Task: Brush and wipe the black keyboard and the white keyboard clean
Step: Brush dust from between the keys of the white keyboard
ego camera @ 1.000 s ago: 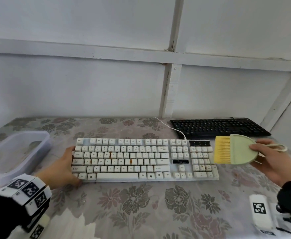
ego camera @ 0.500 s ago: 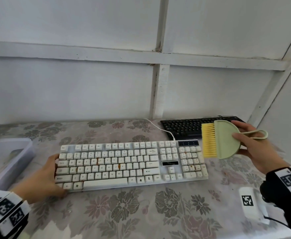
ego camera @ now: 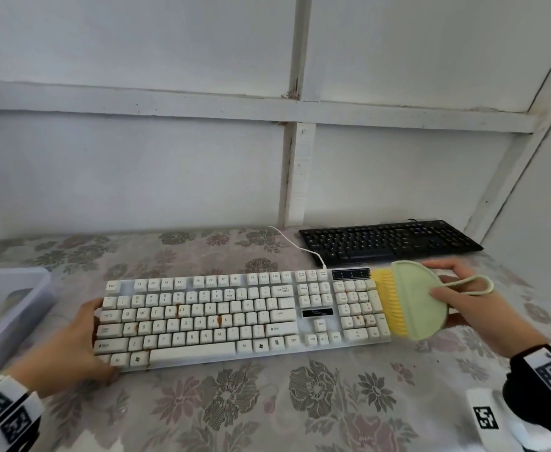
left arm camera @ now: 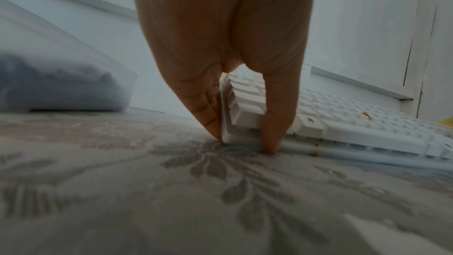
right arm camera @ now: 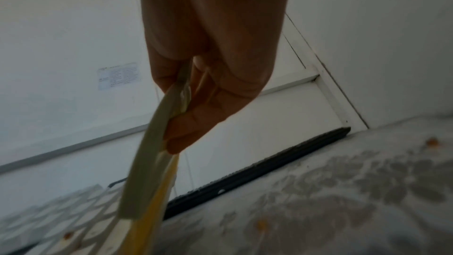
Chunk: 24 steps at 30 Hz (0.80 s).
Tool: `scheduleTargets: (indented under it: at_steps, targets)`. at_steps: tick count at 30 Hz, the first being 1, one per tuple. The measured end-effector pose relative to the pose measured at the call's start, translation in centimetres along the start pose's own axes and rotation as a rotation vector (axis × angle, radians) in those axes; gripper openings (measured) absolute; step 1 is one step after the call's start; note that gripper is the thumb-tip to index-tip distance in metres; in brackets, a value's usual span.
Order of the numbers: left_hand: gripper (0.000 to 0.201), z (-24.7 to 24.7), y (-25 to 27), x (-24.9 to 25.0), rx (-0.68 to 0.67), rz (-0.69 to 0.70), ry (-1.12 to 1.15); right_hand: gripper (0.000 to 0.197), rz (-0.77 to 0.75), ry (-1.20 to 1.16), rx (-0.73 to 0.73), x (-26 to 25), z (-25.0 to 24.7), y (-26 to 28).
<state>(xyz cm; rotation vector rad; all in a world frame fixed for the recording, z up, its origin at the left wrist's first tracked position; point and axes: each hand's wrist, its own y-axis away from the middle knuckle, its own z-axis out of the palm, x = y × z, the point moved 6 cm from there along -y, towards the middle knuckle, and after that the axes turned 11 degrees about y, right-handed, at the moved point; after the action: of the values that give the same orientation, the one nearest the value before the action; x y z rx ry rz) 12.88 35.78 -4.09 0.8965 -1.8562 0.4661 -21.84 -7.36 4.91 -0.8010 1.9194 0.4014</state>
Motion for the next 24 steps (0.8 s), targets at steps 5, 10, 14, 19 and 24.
scheduleTargets:
  at_steps: [5,10,14,19,24]
  targets:
    - [0.112,0.5,0.2,1.0,0.031,0.012,0.047,0.040,-0.049,-0.022,0.065,-1.7,-1.3,-1.0]
    - [0.115,0.2,-0.4,0.1,0.013,0.018,0.030,0.044,-0.021,0.036,-0.012,-1.0,0.4,-0.6]
    - [0.112,0.0,-0.2,0.4,0.050,0.012,0.029,0.042,0.021,0.088,-0.058,0.1,0.5,0.8]
    - [0.113,-0.2,-0.2,-0.2,0.053,0.002,0.034,0.043,-0.031,0.014,0.048,-1.2,-1.1,-0.3]
    - [0.113,-0.1,-0.4,-0.3,0.035,0.021,0.038,0.045,-0.019,0.014,0.014,-0.4,0.3,-0.2]
